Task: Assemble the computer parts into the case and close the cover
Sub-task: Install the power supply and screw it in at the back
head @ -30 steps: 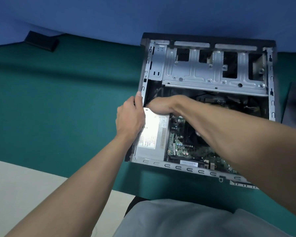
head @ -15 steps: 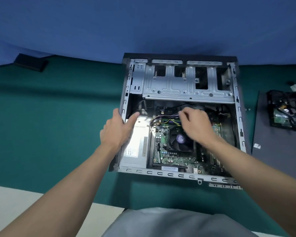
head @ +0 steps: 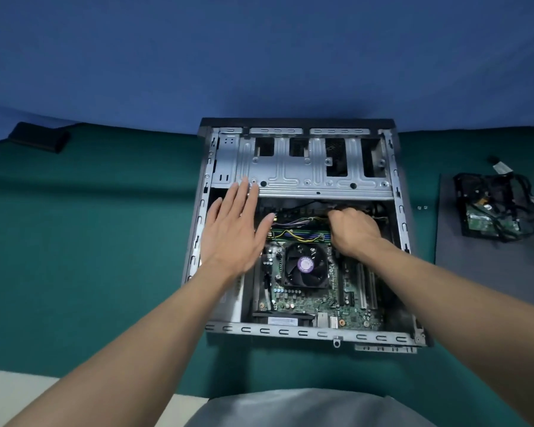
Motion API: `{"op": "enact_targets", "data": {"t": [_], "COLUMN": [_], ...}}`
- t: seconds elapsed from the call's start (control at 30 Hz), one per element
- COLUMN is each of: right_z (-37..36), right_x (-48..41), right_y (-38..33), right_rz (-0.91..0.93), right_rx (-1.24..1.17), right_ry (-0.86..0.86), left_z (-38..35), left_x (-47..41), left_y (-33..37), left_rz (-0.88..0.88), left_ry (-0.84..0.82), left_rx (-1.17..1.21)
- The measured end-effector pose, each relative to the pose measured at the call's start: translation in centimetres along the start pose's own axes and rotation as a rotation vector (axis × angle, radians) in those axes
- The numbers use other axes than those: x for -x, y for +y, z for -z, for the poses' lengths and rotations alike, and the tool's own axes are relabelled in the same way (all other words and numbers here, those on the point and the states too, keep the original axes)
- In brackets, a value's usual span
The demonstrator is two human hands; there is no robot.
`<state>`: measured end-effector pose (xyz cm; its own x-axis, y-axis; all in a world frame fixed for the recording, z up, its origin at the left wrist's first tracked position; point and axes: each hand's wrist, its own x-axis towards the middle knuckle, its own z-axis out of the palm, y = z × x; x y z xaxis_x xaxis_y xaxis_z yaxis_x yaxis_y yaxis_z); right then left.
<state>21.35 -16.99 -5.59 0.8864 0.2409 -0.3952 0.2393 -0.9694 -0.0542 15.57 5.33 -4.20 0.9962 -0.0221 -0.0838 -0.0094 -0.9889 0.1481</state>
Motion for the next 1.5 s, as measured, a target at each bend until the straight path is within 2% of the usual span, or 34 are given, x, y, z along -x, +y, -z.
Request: {"op": "enact_targets", "data": {"t": [0.23, 0.43, 0.67, 0.87, 1.03, 1.13, 1.4, 1.5], "right_z": [0.1, 0.1, 0.7, 0.9, 0.4, -0.1, -0.7, -0.6], "right_x": [-0.9, -1.1, -2.0, -3.4, -5.0, -5.6, -6.4, -6.5], "right_y": [0.7, 0.9, 1.6, 1.6, 1.9, 2.7, 3.1, 3.2], "right_rz": [-0.013, 0.036, 0.069, 0.076, 0.072, 0.041, 0.057, 0.120], "right_rx": [-0.041, 0.022, -0.006, -0.049, -0.129, -0.107, -0.058, -0.055], "right_ry": [-0.078, -0.066, -0.111, -0.223, -0.216, -0.270, -0.260, -0.187], "left_z": [-0.5, -0.5, -0.6, -0.1, 0.2, 0.2, 0.2, 0.1], "left_x": [-0.4, -0.1, -0.5, -0.7, -0.6, -0.4, -0.5, -0.5], "left_y": [0.0, 0.1, 0.3, 0.6, 0.5, 0.7, 0.6, 0.5], "left_rz": [-0.006, -0.005, 0.036, 0.031, 0.024, 0.021, 0.012, 0.014], "left_ry": [-0.016, -0.014, 0.073, 0.109, 0.133, 0.135, 0.146, 0.152], "left_rx": [-0.062, -0.054, 0.097, 0.145, 0.151, 0.156, 0.148, 0.149]}}
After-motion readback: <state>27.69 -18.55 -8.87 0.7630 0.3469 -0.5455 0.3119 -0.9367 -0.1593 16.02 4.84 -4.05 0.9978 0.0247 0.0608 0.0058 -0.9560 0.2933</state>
